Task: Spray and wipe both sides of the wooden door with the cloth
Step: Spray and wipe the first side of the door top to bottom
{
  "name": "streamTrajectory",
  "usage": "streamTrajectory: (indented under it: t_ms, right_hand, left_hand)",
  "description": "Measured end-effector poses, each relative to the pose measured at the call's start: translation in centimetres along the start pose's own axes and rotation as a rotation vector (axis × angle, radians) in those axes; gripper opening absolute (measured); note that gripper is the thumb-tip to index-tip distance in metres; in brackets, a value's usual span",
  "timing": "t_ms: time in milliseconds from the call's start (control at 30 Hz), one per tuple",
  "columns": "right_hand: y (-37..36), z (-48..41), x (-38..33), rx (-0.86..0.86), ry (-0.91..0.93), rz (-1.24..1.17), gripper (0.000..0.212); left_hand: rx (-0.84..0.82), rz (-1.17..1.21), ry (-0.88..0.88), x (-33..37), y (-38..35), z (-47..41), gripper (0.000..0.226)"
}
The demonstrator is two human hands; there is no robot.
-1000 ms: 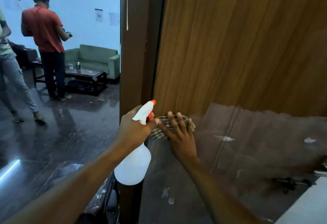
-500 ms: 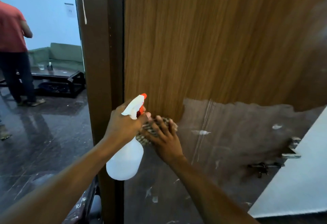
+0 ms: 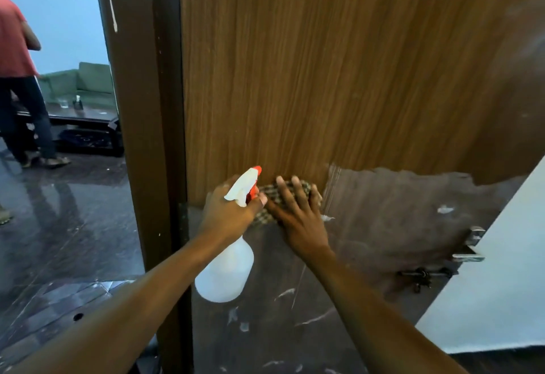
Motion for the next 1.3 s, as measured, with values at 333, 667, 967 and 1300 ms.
streamTrajectory:
  t_ms: [333, 667, 967, 1300]
  right_hand:
    - [4.1, -1.5, 8.2, 0.117, -0.411, 0.010, 0.083]
    - [2.5, 10.4, 15.2, -0.058, -0.350, 0.003, 0.108]
    - [3.3, 4.9, 12.1, 0.010, -0.085, -0.035, 0.089]
    - [6.3, 13.1, 25.9, 0.055, -0.634, -0.052, 0.097]
  left_hand:
    - [0.004, 0.023, 0.075, -0.1, -4.3, 0.8, 0.036]
    - [-0.018, -0.004, 0.101, 2.1, -10.2, 1.2, 0.040]
    - [-0.045, -0.068, 0.044, 4.6, -16.5, 1.2, 0.060]
    - [-0.032, -0.155, 0.242, 3.0, -19.6, 5.7, 0.040]
Point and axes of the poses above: each hand's wrist, its own z-axis away from the middle knuckle, its own y-axis out of the back of the hand, x = y × z, the point moved 6 cm from there along -z, towards the middle knuckle, and after that the axes turned 1 degree about -z, right-handed, at the moved point
